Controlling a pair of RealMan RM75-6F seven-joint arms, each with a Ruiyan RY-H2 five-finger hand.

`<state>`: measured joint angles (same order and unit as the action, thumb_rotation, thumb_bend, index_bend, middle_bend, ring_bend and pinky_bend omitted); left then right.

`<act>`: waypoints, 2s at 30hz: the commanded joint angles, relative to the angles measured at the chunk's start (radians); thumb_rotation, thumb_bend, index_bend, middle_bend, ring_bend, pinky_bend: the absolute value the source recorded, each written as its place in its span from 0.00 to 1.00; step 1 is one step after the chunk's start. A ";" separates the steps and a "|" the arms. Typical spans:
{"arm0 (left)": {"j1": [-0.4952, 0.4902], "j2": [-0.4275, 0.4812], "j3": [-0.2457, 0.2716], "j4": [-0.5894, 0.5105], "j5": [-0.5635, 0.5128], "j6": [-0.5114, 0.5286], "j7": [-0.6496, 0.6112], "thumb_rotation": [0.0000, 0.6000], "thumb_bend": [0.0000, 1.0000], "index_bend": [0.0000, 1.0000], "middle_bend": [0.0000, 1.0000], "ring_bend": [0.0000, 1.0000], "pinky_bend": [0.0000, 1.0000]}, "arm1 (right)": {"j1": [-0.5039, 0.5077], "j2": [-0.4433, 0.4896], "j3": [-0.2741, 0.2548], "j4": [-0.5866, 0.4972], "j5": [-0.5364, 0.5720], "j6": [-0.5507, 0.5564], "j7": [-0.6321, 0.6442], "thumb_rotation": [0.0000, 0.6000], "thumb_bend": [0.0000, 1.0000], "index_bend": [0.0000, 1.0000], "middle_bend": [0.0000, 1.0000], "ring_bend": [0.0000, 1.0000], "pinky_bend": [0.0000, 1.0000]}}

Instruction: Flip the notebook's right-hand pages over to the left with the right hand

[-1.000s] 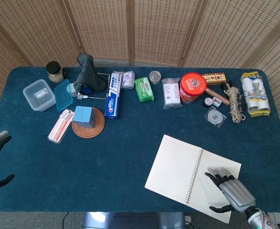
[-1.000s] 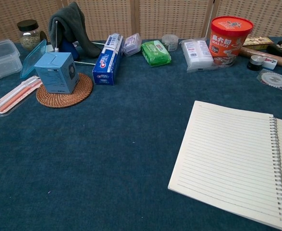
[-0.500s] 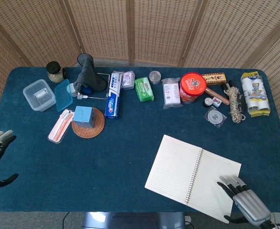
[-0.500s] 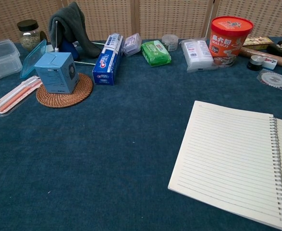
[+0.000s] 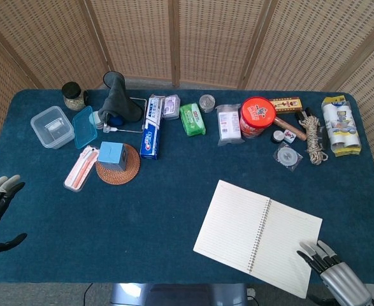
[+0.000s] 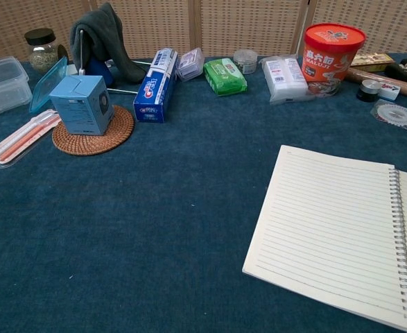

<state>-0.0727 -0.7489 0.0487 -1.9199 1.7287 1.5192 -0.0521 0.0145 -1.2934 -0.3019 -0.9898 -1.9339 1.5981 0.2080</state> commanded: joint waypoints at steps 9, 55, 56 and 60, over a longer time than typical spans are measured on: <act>-0.002 0.014 -0.001 -0.025 0.005 -0.002 0.023 1.00 0.03 0.00 0.00 0.00 0.04 | -0.036 -0.090 0.005 0.166 0.006 0.033 0.067 0.71 0.24 0.00 0.00 0.00 0.00; 0.008 0.043 -0.007 -0.059 -0.004 0.010 0.046 1.00 0.03 0.00 0.00 0.00 0.05 | -0.055 -0.261 0.020 0.388 0.047 0.074 0.241 1.00 0.48 0.08 0.00 0.00 0.05; 0.009 0.043 -0.006 -0.058 -0.004 0.011 0.044 1.00 0.03 0.00 0.00 0.00 0.05 | -0.056 -0.266 0.020 0.390 0.046 0.082 0.245 1.00 0.51 0.13 0.00 0.00 0.06; 0.011 0.042 -0.006 -0.052 -0.004 0.014 0.038 1.00 0.03 0.00 0.00 0.00 0.05 | -0.066 -0.293 0.034 0.407 0.045 0.142 0.245 1.00 0.56 0.35 0.00 0.01 0.13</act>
<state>-0.0619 -0.7071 0.0430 -1.9718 1.7249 1.5327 -0.0140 -0.0458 -1.5726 -0.2756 -0.5918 -1.8882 1.7167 0.4516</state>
